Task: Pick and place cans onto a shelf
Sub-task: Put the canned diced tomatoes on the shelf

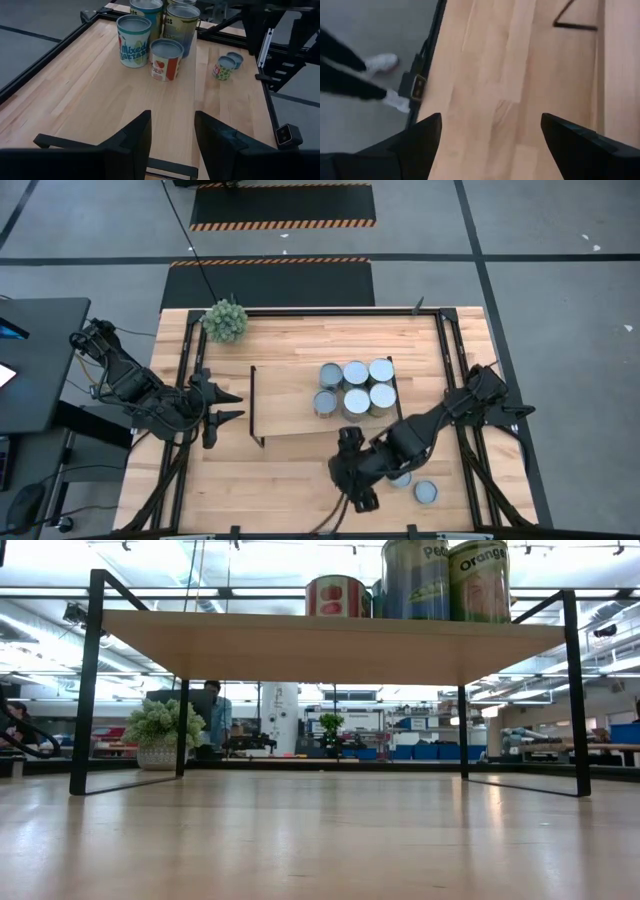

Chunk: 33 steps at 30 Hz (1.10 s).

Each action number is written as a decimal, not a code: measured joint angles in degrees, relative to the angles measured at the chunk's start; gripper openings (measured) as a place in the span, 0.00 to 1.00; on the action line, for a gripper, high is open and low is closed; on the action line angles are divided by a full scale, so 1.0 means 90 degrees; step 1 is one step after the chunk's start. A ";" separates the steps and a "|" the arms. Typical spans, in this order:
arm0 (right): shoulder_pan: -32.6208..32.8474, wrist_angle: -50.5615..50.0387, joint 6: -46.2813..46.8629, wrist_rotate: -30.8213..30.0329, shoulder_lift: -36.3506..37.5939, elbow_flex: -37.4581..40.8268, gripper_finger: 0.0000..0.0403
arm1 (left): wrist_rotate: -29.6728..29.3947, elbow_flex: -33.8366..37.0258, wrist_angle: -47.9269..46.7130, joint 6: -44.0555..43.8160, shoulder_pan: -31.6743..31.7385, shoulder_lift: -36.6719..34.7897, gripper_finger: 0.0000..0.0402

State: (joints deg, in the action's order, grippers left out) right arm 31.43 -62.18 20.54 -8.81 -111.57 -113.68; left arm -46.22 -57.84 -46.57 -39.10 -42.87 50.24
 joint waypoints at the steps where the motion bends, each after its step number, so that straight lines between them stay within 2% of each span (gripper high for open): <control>1: -0.0030 0.0030 0.0211 -0.0051 0.0005 0.0025 0.87 | 0.0001 0.0000 0.0000 0.0001 0.0000 0.0000 0.39; 11: -0.0488 0.0106 0.0030 -0.0252 0.0005 0.0036 0.87 | 0.0045 -0.0001 0.0460 -0.0056 0.0115 0.0152 0.39; 17: -0.0661 -0.0014 -0.0292 -0.0544 0.0005 -0.0475 0.87 | 0.1355 0.0000 0.1128 0.0268 0.1238 0.0828 0.36; 21: -0.0721 -0.0493 -0.0374 -0.0814 0.0005 -0.1038 0.87 | 0.2100 0.0000 0.1503 0.0579 0.2030 0.1287 0.35; 29: -0.0635 -0.1779 -0.0351 -0.1474 0.0014 -0.2292 0.87 | 0.3023 0.0000 0.2401 0.1227 0.3184 0.2298 0.35; 33: -0.0495 -0.1862 -0.0303 -0.1573 0.0112 -0.2333 0.87 | 0.3237 0.0000 0.2853 0.1307 0.3507 0.2745 0.35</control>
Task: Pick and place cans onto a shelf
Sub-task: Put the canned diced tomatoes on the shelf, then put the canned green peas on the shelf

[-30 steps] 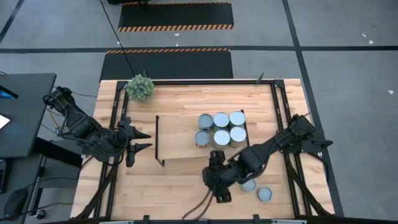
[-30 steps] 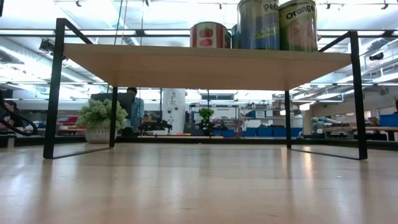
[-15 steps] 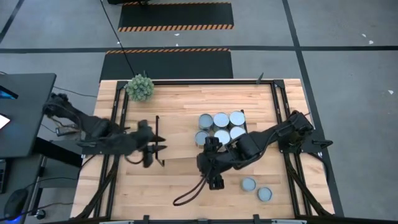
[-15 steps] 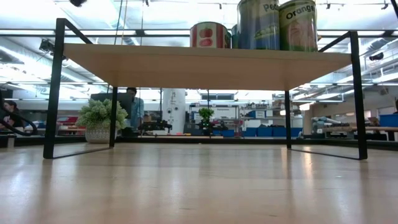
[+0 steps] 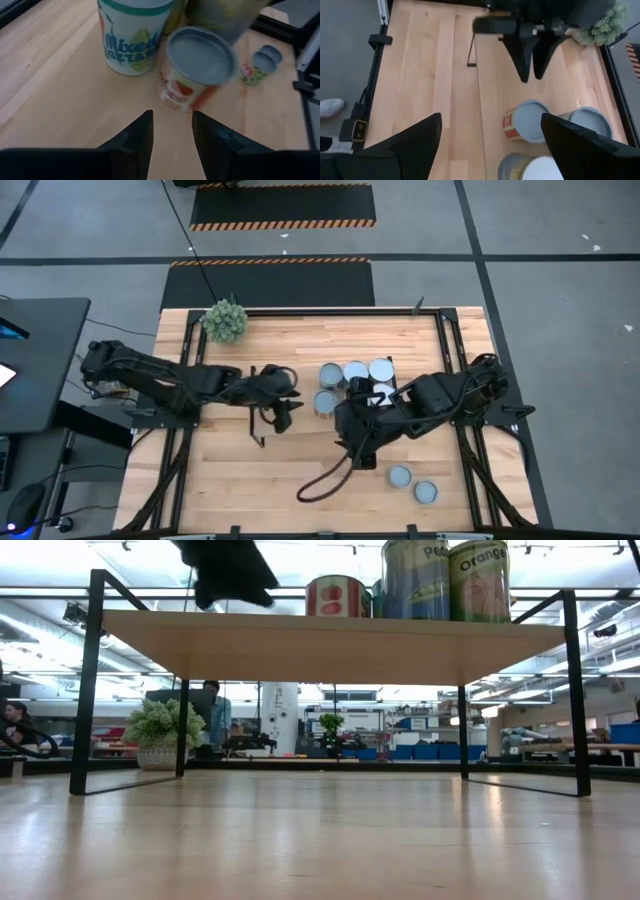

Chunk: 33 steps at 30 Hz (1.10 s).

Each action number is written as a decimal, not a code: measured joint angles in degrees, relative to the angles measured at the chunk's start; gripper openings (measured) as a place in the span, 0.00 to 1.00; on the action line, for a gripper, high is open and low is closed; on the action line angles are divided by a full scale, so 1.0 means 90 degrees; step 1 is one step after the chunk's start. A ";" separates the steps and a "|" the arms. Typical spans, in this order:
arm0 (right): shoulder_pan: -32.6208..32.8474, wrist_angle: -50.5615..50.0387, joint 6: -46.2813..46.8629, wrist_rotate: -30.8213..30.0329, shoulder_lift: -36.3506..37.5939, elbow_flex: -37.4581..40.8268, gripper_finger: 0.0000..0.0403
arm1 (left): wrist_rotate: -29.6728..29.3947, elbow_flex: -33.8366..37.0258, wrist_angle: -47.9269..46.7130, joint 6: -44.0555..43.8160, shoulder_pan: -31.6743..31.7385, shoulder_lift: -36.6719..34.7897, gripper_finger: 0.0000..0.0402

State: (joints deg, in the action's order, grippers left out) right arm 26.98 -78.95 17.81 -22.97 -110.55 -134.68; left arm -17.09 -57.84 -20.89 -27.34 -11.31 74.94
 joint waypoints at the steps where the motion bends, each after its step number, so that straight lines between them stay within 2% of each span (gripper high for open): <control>1: 0.0034 -0.0056 0.0041 0.0005 0.0009 -0.0010 0.87 | 0.0020 0.0000 0.0088 0.0002 0.0056 0.0100 0.35; 9: 0.0353 -0.0258 0.0185 0.0008 0.0011 -0.0031 0.87 | 0.0111 0.0000 0.1211 0.0109 0.0199 0.0780 0.35; 13: 0.0452 -0.0643 0.0570 0.0107 0.0011 -0.0031 0.87 | 0.0214 -0.0007 0.1355 0.0251 0.0196 0.0888 0.35; 20: 0.0619 -0.0580 0.0854 0.1112 0.0018 0.0580 0.87 | 0.0163 -0.0716 0.0068 0.0741 0.0047 0.0737 0.35; 26: 0.0868 0.0118 0.0892 0.1927 0.0009 0.1911 0.87 | -0.0491 -0.1656 -0.1313 0.1598 -0.0445 0.0653 0.35; 29: 0.1014 0.0476 0.1082 0.2189 -0.0003 0.2656 0.87 | -0.0790 -0.2065 -0.2067 0.1785 -0.0698 0.0665 0.35; 33: 0.1164 0.0662 0.1664 0.2513 -0.0003 0.3470 0.87 | -0.0879 -0.2383 -0.3179 0.1749 -0.0905 0.0661 0.35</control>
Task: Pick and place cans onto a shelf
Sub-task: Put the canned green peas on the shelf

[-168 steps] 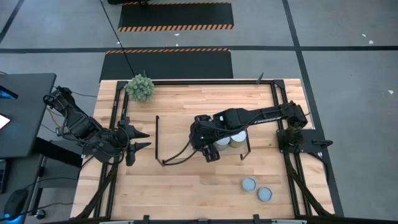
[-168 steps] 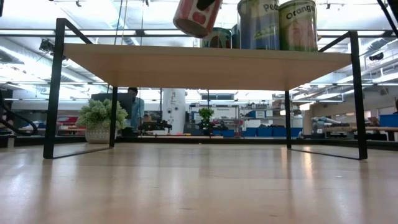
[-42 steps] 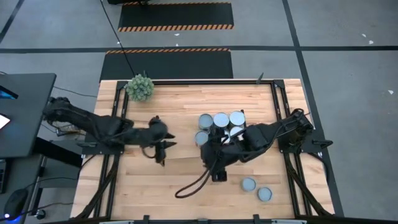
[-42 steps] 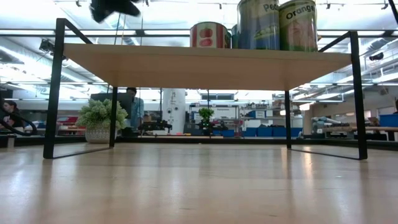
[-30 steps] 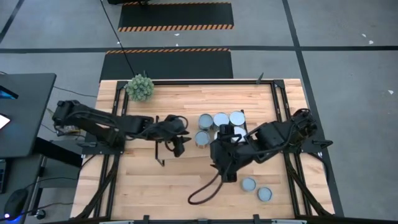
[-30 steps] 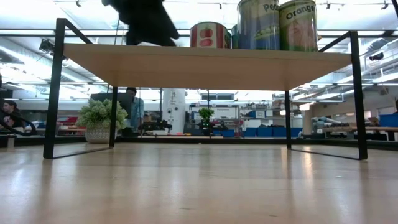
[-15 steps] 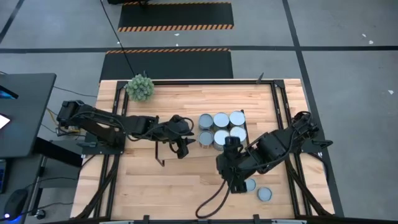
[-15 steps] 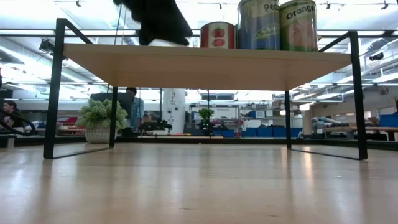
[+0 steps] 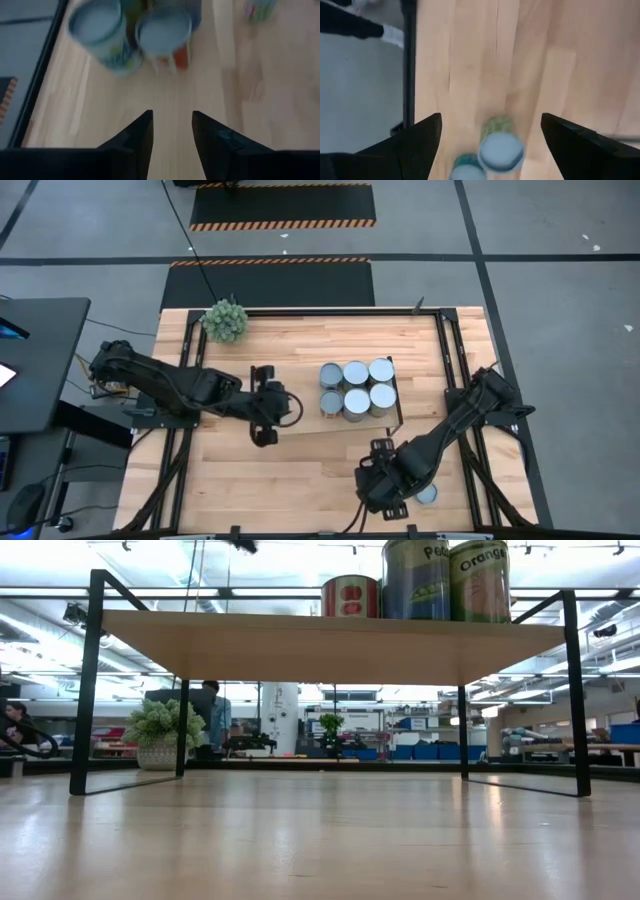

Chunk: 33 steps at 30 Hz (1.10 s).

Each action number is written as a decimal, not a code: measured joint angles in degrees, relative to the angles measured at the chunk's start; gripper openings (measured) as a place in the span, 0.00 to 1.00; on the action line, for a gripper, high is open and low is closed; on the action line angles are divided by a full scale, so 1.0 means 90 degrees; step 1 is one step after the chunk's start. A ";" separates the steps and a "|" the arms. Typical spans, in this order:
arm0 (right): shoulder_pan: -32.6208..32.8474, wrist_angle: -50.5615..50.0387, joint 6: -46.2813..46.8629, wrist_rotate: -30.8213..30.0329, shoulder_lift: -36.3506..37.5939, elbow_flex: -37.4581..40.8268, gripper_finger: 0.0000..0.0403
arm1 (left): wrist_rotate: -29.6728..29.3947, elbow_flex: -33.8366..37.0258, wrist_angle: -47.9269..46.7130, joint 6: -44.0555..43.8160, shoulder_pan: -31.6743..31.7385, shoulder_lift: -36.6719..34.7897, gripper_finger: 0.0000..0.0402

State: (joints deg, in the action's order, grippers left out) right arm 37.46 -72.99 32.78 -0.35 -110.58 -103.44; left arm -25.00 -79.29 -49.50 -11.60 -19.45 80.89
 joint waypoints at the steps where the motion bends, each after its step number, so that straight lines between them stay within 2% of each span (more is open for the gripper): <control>1: 0.0017 0.0065 0.0148 0.0102 0.0002 0.0185 0.87 | -0.0005 -0.0060 -0.0262 -0.0042 -0.0053 0.0002 0.35; 5: 0.0080 0.0328 0.0461 0.0465 0.0002 0.0818 0.87 | -0.0088 -0.0157 -0.0811 -0.0300 -0.0271 -0.0067 0.35; 9: 0.0092 0.0712 0.0391 0.0684 0.0002 0.1277 0.90 | -0.0100 -0.0156 -0.0888 -0.0465 -0.0439 -0.0138 0.35; 17: 0.0183 0.0900 -0.0758 0.0526 0.0009 0.1986 0.99 | -0.0232 -0.0152 -0.1034 -0.0752 -0.0585 -0.0243 0.35; 22: 0.0354 0.1052 -0.1332 0.0498 0.0009 0.2446 0.97 | -0.0266 -0.0152 -0.1034 -0.0915 -0.0615 -0.0287 0.35; 29: 0.0415 0.1523 -0.1542 0.0475 0.0009 0.3108 0.97 | -0.0415 -0.0152 -0.0982 -0.0984 -0.0616 -0.0366 0.35; 33: 0.0399 0.1818 -0.1526 0.0473 0.0007 0.3353 0.92 | -0.0434 -0.0152 -0.0966 -0.0979 -0.0616 -0.0402 0.35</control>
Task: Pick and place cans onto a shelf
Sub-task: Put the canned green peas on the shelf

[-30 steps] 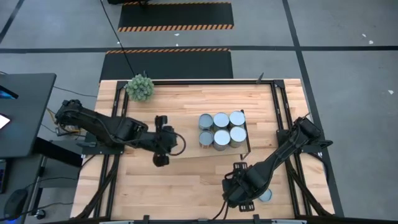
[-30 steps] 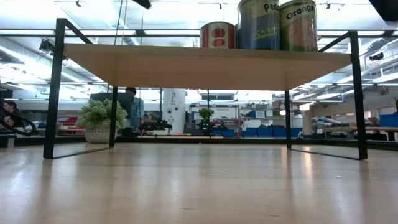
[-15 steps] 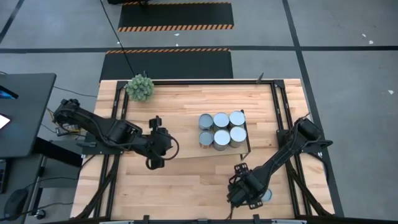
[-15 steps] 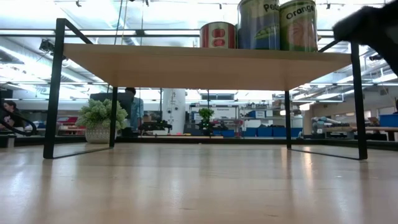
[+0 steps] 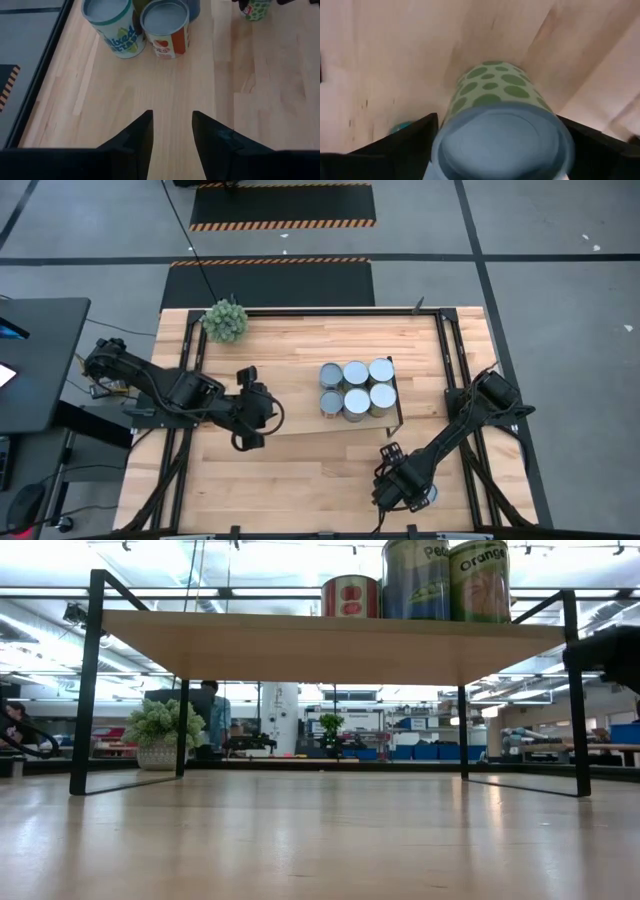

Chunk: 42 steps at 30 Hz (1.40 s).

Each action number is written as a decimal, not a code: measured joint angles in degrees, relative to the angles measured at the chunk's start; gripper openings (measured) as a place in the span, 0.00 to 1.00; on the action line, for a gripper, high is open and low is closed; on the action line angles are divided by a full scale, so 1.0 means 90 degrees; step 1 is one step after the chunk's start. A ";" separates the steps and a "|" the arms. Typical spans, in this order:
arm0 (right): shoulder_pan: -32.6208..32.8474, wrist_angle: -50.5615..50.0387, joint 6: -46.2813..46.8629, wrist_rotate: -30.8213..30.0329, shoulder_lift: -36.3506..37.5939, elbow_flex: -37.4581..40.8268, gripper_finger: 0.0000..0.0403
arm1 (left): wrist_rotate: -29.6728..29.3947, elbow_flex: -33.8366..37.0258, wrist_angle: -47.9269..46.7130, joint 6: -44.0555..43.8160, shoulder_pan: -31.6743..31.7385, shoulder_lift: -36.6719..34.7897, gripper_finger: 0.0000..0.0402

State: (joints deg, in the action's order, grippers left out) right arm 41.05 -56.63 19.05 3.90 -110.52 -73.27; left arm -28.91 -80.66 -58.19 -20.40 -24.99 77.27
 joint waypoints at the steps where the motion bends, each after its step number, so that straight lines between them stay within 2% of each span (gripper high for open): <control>1: -0.0012 0.0035 0.0000 0.0000 0.0000 0.0023 0.89 | 0.0002 0.0000 -0.0002 0.0002 0.0000 -0.0013 0.35; 6: -0.0101 0.0079 -0.0117 -0.0010 0.0002 0.0001 0.71 | 0.0000 0.0000 -0.0009 0.0049 0.0000 -0.0021 0.35; 11: -0.0419 0.0103 -0.0219 0.0206 -0.0007 -0.0717 0.71 | 0.0172 0.0005 0.0059 0.0046 0.0000 -0.0188 0.35; 18: -0.1175 0.0054 0.0026 0.0099 -0.0007 -0.2475 0.71 | 0.0058 0.0005 0.0113 0.0075 0.0007 -0.0870 0.35; 23: -0.1446 0.0062 0.0015 -0.0488 -0.0007 -0.3507 0.71 | 0.0024 0.0005 0.0354 0.0022 -0.0002 -0.1250 0.35; 34: -0.1722 0.0185 -0.0195 -0.1326 -0.0002 -0.4908 0.71 | 0.0069 0.0005 0.0577 -0.0079 0.0002 -0.1568 0.35; 42: -0.2139 0.0004 -0.0397 -0.1435 -0.0002 -0.5434 0.71 | 0.0045 0.0005 0.0568 -0.0014 0.0007 -0.1563 0.35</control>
State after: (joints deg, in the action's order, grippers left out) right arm 21.79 -56.59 15.47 -9.01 -110.54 -122.17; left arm -28.50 -80.62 -53.08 -20.53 -24.93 63.20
